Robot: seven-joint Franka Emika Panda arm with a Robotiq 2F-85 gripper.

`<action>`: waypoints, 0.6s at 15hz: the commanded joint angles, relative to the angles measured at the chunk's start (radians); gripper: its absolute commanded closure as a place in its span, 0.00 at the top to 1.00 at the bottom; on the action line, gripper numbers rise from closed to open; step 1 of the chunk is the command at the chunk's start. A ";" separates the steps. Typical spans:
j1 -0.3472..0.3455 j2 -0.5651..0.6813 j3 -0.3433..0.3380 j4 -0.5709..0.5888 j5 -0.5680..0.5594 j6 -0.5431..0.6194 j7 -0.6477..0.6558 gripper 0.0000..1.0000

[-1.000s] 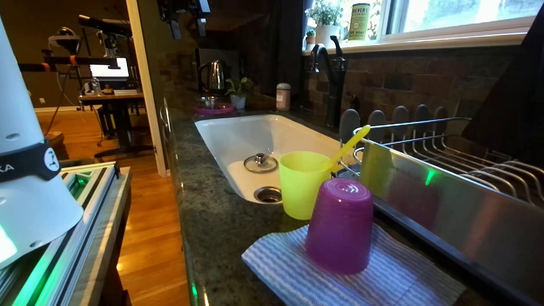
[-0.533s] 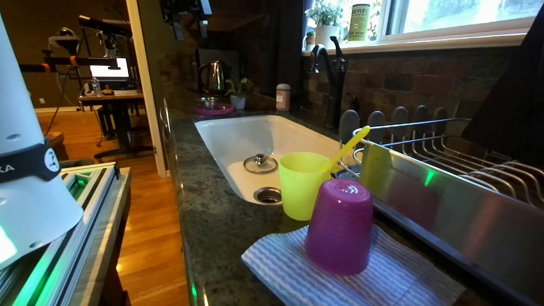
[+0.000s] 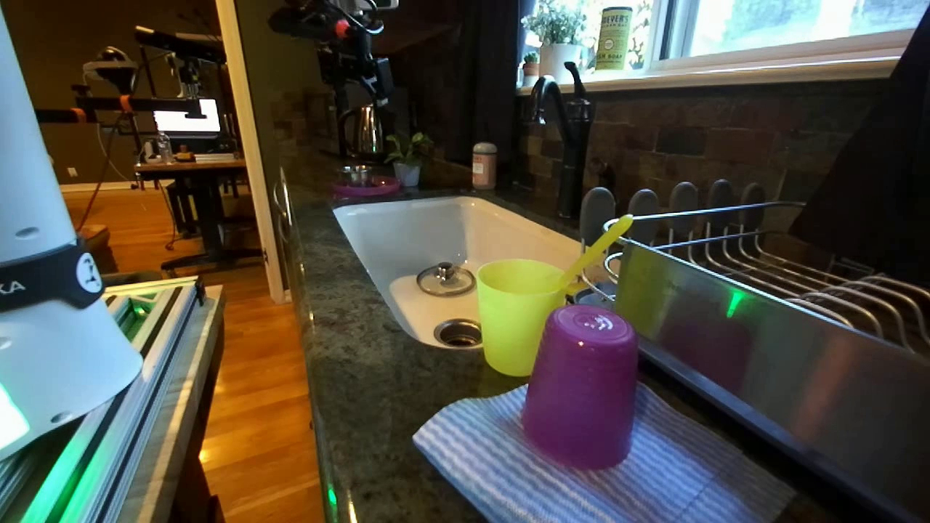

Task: Put the silver bowl on the windowsill

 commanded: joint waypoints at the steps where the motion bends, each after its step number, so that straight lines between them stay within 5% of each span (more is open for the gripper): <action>1: 0.067 0.261 0.023 0.143 0.043 0.076 -0.070 1.00; 5: 0.068 0.483 0.105 0.300 -0.136 0.112 -0.004 1.00; 6: 0.041 0.369 0.112 0.205 -0.087 0.114 -0.012 1.00; 9: 0.041 0.475 0.131 0.285 -0.137 0.114 0.001 1.00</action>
